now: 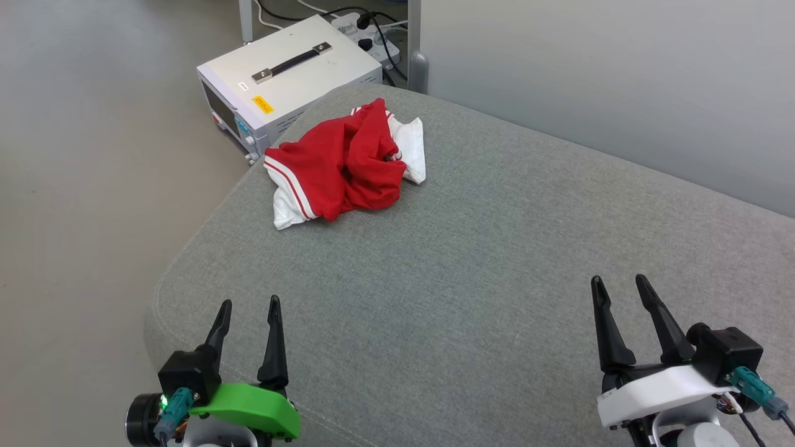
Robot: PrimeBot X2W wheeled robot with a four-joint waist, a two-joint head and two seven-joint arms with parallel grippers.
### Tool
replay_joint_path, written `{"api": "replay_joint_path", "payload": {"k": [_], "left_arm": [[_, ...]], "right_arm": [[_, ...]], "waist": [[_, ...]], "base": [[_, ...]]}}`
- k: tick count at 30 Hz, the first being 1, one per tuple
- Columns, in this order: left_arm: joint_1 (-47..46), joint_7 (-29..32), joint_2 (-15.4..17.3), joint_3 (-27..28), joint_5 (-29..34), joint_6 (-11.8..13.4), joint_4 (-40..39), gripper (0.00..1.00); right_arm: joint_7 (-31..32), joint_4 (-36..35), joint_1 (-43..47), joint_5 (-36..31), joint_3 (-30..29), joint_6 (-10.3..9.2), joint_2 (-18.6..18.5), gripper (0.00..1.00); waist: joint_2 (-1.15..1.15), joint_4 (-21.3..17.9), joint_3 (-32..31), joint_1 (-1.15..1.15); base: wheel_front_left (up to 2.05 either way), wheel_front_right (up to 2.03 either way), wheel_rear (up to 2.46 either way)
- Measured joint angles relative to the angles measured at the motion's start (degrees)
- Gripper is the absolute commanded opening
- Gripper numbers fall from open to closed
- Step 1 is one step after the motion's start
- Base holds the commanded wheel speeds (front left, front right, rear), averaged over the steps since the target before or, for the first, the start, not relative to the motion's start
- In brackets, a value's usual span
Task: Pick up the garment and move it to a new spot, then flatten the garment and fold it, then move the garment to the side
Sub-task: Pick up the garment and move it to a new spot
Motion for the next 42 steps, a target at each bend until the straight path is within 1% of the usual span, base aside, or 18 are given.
{"api": "replay_joint_path", "payload": {"k": [10,16,20,22,23,25,26,28,30,32,34,35,37,39,42], "left_arm": [[0.0,0.0,0.0,0.2,-0.2,-0.1,-0.4,1.0],[-1.6,0.0,0.0,-0.1,-0.7,-2.3,2.8,1.0],[-6.9,0.0,0.3,0.2,-0.7,-3.9,5.4,1.0],[-10.9,0.0,1.2,0.6,-1.9,-4.5,7.7,1.0],[-12.6,0.0,2.2,0.6,-2.5,-4.6,8.8,1.0],[-17.2,0.3,5.2,0.1,-5.1,-4.8,11.2,1.0],[-19.3,1.3,6.6,-0.6,-6.5,-4.9,11.7,1.0],[-24.3,5.2,10.7,-3.9,-11.6,-5.0,12.1,1.0],[-28.6,9.9,14.6,-6.7,-17.0,-5.0,12.0,1.0],[-32.9,16.3,19.2,-9.6,-23.2,-5.0,11.8,1.0],[-36.5,21.9,23.5,-11.8,-27.7,-5.0,11.9,1.0],[-41.4,29.7,29.6,-14.5,-32.1,-5.0,12.6,1.0],[-44.2,33.9,33.5,-16.1,-34.0,-5.0,13.6,1.0],[-46.1,37.1,35.4,-16.7,-36.9,-5.0,14.3,1.0],[-48.7,41.8,36.7,-18.2,-41.0,-5.0,15.0,1.0]], "right_arm": [[0.0,0.1,0.0,-0.2,-0.2,0.0,0.0,1.0],[0.0,-0.4,-1.4,-1.7,-0.4,0.0,0.0,1.0],[0.0,-0.9,-3.4,-3.6,-0.2,0.0,0.0,1.0],[0.0,-1.1,-4.4,-4.3,-0.2,0.0,0.1,1.0],[0.0,-1.1,-4.9,-4.7,-0.1,0.0,0.0,1.0],[0.0,-1.3,-5.8,-5.9,0.0,0.0,0.0,1.0],[0.0,-1.5,-6.1,-6.3,0.1,0.0,0.0,1.0],[0.0,-2.0,-7.2,-7.0,0.1,0.0,0.1,1.0],[0.0,-2.4,-8.2,-7.3,0.1,0.0,0.1,1.0],[0.0,-2.8,-9.2,-7.7,0.0,0.0,0.0,1.0],[-0.1,-3.0,-10.0,-7.7,0.0,0.0,0.0,1.0],[-0.1,-3.2,-11.0,-7.8,0.4,0.0,0.0,1.0],[-0.1,-3.2,-11.7,-7.7,0.9,0.0,0.1,1.0],[-0.1,-3.3,-12.3,-7.7,1.3,0.0,0.1,1.0],[-0.1,-3.5,-12.7,-8.4,2.2,0.0,0.0,1.0]], "waist": [[0.0,-0.9,1.2,0.0],[0.0,-2.0,3.8,0.0],[0.0,-3.3,6.8,0.0],[0.0,-4.2,8.6,0.0],[0.0,-4.6,9.3,0.0],[0.0,-5.6,11.3,0.0],[0.0,-6.0,12.1,0.0],[0.0,-7.0,14.2,0.0],[0.0,-8.1,16.1,0.01],[0.0,-9.2,18.2,0.01],[0.0,-10.2,20.1,0.02],[0.0,-11.8,23.0,0.02],[0.0,-13.3,24.6,0.02],[0.0,-14.7,25.9,0.02],[0.0,-16.8,27.8,0.02]], "base": [[0.0,0.0,0.0],[0.0,0.0,0.0],[0.0,0.0,0.0],[0.0,0.0,0.0],[0.0,0.0,0.0],[0.0,0.0,0.0],[0.0,0.0,0.0],[0.0,0.0,0.0],[0.0,0.0,0.0],[0.0,0.0,0.0],[0.0,0.0,0.0],[0.0,0.0,0.0],[0.0,0.0,0.0],[0.0,0.0,0.0],[0.0,0.0,0.0]]}}
